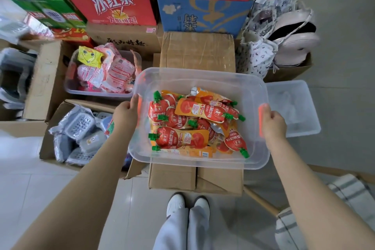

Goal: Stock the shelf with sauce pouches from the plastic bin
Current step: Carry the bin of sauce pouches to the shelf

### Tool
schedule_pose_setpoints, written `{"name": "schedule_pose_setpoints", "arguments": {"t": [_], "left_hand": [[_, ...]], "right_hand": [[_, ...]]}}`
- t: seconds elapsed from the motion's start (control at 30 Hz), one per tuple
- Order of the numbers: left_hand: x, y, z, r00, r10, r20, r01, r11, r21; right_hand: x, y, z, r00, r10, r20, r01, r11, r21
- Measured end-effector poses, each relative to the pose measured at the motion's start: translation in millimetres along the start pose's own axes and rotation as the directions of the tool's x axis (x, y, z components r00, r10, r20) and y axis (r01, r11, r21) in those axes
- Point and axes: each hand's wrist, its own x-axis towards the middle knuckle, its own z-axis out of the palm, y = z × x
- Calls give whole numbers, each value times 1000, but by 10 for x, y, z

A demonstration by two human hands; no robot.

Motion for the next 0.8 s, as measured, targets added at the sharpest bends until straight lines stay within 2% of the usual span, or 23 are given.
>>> {"name": "schedule_pose_setpoints", "arguments": {"t": [0.23,0.37,0.47,0.63,0.73,0.8], "left_hand": [[-353,-119,-352,996,-90,3,90,996,-18],[-741,-82,-865,990,-139,-39,140,990,17],[-1194,-55,-1406,974,-208,-94,206,978,-33],[-2066,-222,-2503,930,-291,-225,266,955,-133],[-2542,-576,-3144,879,-347,-326,325,938,-123],[-2815,-877,-3513,832,-382,-403,339,924,-176]], "right_hand": [[-359,-59,-221,999,-1,33,3,998,-60],[-810,-306,-502,998,-7,58,14,993,-118],[-1274,-640,-793,994,-53,95,66,986,-150],[-2204,-1384,-1145,964,-199,177,225,963,-146],[-2789,-1845,-1124,898,-359,255,405,901,-157],[-3200,-2113,-973,830,-470,302,529,834,-155]]}}
